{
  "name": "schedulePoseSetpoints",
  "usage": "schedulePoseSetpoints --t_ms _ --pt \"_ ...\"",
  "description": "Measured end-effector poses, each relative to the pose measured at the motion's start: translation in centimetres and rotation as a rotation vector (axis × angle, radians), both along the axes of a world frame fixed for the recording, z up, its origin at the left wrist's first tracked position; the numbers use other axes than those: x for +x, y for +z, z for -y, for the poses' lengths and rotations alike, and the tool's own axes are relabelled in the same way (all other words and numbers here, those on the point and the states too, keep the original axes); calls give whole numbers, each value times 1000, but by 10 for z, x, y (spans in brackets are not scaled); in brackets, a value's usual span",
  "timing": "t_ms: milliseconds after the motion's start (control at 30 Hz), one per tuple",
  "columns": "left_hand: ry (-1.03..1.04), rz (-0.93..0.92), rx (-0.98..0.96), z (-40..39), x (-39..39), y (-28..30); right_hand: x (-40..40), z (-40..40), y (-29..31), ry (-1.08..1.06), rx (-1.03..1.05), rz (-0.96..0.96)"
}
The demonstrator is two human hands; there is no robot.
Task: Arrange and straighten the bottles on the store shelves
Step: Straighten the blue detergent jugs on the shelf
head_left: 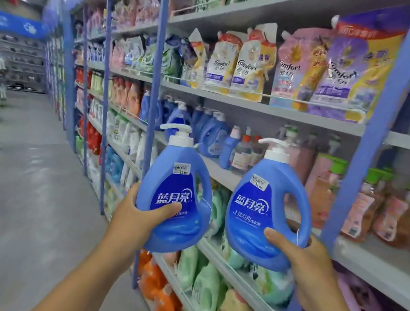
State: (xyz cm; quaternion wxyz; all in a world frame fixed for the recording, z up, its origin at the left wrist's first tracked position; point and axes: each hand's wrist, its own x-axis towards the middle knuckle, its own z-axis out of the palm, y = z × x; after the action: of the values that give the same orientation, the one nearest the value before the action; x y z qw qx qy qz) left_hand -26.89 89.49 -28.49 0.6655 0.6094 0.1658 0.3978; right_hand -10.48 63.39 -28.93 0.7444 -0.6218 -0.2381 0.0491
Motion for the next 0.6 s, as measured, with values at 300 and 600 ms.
schedulePoseSetpoints --t_ms 300,600 --pt "8 -70 25 -123 135 -16 134 -142 -20 -107 91 23" --pt "-117 -49 84 -236 272 -1 224 -232 -12 -256 19 21"
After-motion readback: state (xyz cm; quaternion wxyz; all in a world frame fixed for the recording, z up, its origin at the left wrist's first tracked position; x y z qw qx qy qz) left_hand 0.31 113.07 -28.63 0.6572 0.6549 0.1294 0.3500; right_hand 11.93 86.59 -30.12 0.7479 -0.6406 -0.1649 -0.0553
